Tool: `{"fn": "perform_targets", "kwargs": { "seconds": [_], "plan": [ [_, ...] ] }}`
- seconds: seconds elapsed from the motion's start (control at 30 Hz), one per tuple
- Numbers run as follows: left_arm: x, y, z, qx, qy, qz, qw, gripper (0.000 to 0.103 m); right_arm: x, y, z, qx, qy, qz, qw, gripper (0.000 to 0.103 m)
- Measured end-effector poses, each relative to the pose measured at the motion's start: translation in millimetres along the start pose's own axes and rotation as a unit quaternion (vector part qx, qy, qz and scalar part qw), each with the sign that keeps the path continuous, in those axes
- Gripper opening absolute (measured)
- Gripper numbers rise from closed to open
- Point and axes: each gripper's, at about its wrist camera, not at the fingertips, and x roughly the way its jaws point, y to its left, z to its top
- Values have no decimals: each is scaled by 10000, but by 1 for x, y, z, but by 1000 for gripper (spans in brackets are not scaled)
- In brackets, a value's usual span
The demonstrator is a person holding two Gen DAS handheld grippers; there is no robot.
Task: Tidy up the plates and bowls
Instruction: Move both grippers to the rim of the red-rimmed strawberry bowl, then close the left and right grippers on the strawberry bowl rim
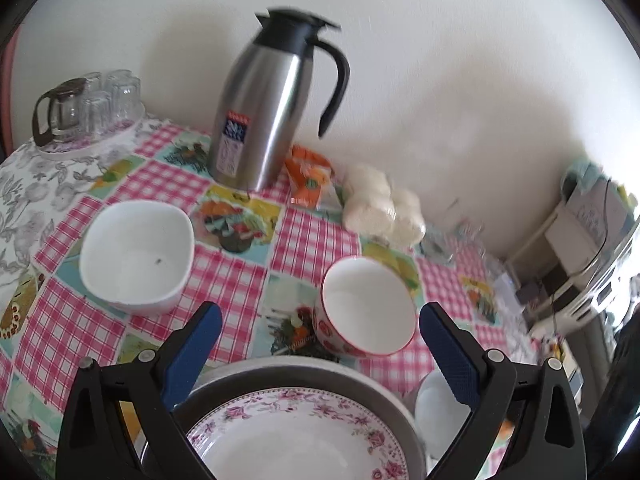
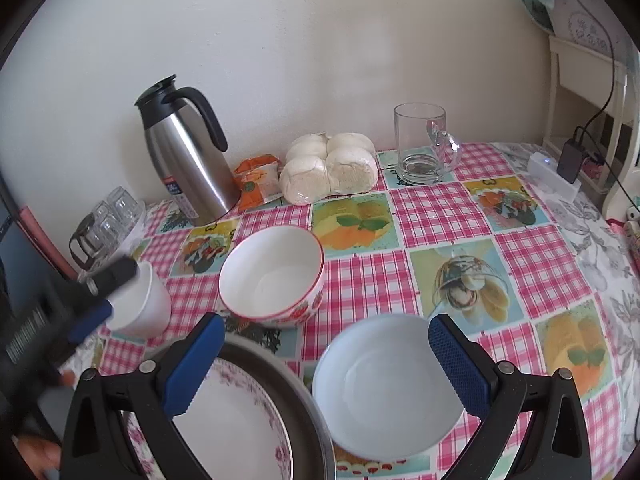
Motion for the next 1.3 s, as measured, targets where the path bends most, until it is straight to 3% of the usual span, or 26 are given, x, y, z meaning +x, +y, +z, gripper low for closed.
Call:
{"fn": "perform_targets", "kwargs": {
  "seconds": [0.4, 0.57, 0.7, 0.87, 1.3],
  "plan": [
    [40, 20, 4, -390, 480, 80, 9981, 99, 38, -2, 43, 89, 697, -91, 9975, 102],
    [55, 21, 10, -428, 574, 26, 9974, 97, 68, -4, 46, 122, 1079, -168, 9940, 86],
    [70, 16, 11, -355, 694, 33, 9969, 75, 88, -5, 49, 113, 1285, -167, 9915, 74],
    [89, 7, 12, -281, 898, -31, 9956, 56, 108, -1, 51, 40, 1437, -198, 9894, 62],
    [123, -9, 9, 135, 1341, 167, 9907, 27, 150, 9, 45, -40, 1807, -249, 9832, 33]
  ]
}}
